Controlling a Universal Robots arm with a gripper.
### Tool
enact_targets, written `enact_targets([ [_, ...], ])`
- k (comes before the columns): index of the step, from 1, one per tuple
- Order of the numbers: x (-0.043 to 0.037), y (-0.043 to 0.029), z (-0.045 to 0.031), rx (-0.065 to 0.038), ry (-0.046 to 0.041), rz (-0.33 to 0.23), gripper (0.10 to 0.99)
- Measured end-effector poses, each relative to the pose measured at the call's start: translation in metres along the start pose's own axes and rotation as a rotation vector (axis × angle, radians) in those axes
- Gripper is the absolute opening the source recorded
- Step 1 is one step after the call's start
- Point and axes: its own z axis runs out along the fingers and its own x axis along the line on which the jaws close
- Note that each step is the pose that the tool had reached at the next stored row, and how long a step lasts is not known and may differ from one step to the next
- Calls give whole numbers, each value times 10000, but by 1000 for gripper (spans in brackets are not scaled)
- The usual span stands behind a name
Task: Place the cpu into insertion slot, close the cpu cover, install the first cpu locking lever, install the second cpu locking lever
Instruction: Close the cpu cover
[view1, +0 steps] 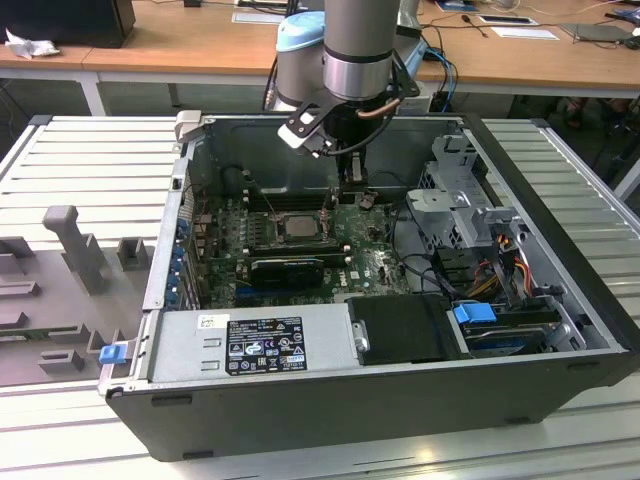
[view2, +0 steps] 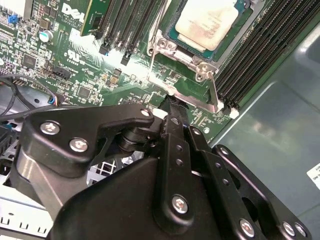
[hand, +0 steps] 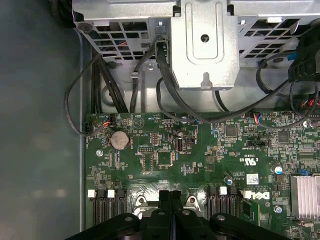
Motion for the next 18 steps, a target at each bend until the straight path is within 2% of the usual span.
enact_targets([
  [8, -4, -166, 4, -1, 1, -1, 106],
  [15, -9, -253, 138, 2, 7, -90, 106],
  [16, -11, -286, 171, 4, 15, -188, 106],
  [18, -14, -407, 189, 15, 19, -234, 106],
])
